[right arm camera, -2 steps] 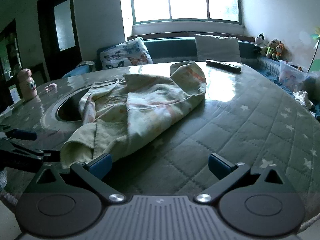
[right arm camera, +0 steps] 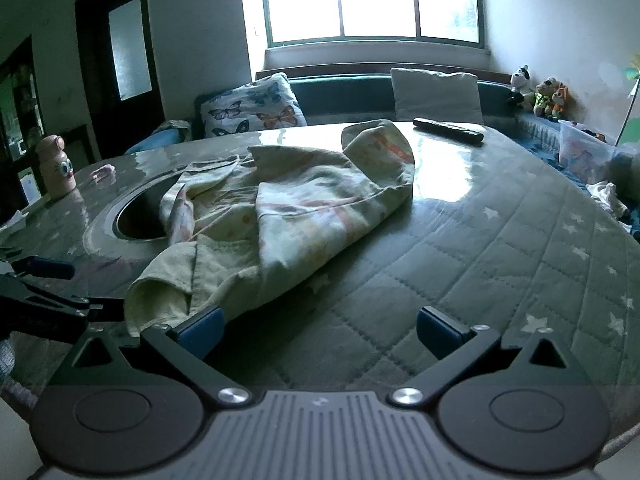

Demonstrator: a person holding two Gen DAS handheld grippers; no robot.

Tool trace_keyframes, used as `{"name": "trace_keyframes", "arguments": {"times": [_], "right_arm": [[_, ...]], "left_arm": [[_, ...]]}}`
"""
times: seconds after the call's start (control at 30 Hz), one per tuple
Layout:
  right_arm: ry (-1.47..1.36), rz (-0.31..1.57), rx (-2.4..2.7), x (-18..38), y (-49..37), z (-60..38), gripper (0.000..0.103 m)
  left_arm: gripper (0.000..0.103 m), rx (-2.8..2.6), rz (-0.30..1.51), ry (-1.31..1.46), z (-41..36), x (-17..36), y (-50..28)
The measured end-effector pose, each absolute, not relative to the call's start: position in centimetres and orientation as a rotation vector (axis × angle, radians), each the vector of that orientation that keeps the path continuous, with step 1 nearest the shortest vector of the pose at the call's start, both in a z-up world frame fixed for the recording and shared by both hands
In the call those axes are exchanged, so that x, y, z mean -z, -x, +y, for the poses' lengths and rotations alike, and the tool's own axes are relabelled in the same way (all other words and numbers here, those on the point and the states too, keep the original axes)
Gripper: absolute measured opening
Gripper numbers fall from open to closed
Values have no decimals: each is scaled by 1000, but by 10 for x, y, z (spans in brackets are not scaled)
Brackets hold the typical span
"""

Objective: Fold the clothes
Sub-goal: 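Move both grippers toward the crumpled pale green shirt on the table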

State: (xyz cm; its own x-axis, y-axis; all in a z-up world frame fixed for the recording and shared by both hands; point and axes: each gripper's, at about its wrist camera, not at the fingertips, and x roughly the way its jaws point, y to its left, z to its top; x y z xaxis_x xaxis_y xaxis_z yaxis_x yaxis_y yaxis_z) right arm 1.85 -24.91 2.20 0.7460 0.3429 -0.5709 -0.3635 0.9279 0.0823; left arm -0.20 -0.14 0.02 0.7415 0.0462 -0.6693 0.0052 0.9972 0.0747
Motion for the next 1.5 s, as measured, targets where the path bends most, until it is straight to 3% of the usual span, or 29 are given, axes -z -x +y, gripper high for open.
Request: {"name": "trace_keyframes", "arguments": {"times": [1.5], "right_arm": [[67,666,-439,-17,13,-238,103]], "left_arm": [[103,-18,767,-125,-23,2,21]]}}
